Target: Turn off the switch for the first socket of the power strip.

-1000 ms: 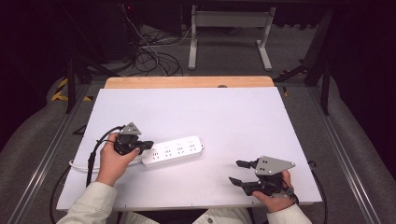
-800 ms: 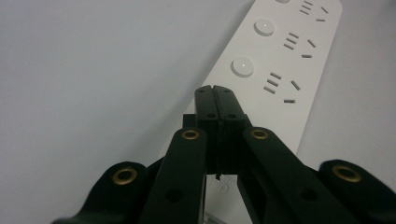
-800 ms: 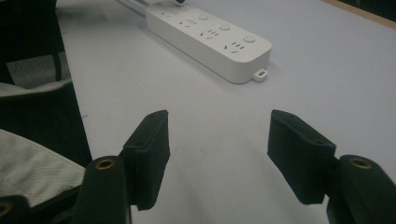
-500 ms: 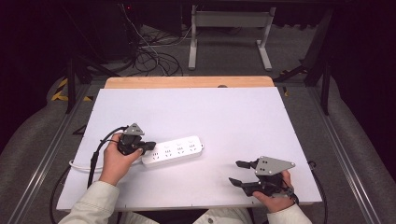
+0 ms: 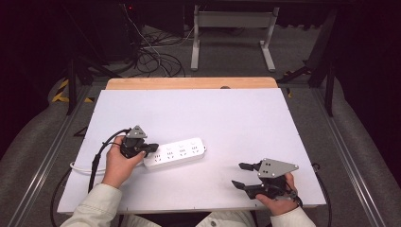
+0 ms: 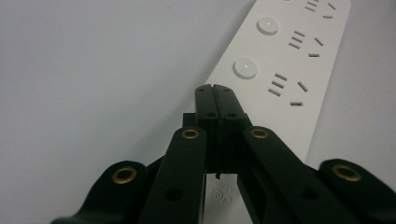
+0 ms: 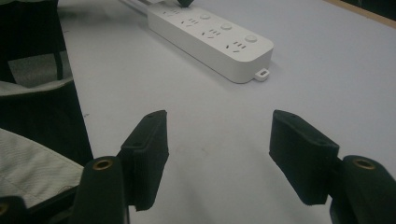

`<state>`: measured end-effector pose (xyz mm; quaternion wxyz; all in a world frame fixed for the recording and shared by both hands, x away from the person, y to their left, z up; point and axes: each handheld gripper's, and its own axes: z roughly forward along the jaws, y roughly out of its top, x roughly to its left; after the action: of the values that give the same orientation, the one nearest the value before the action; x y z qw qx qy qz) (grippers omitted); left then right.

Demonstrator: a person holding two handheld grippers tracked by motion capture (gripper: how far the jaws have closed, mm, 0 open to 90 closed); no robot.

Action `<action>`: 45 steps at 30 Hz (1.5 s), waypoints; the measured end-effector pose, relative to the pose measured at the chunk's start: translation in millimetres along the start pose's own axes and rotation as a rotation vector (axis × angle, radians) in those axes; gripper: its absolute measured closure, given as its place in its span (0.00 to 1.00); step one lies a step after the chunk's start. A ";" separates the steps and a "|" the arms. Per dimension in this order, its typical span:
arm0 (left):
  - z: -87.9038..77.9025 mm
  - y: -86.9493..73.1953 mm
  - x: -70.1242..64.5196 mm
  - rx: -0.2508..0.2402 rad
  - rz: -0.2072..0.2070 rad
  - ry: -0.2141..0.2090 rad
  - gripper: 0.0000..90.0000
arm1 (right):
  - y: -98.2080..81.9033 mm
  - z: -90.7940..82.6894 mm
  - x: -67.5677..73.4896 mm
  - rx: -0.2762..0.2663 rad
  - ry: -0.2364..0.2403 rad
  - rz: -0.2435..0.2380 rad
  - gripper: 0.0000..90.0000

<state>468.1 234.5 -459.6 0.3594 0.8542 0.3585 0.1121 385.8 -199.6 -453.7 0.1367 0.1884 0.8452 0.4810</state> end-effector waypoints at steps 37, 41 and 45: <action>1.2 -1.8 -4.9 -0.014 0.011 0.035 1.00 | -0.4 -0.6 -0.4 -0.001 -0.002 0.010 0.42; 1.2 -1.9 -5.0 -0.014 0.012 0.035 1.00 | -0.2 -0.5 -0.1 0.003 -0.003 0.009 0.42; 1.5 -2.2 -6.1 -0.017 0.009 0.042 1.00 | -0.4 -0.2 -0.1 0.001 -0.001 0.012 0.42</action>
<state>463.2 230.5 -461.7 0.3584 0.8502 0.3614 0.1348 385.7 -199.9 -454.0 0.1345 0.1937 0.8443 0.4812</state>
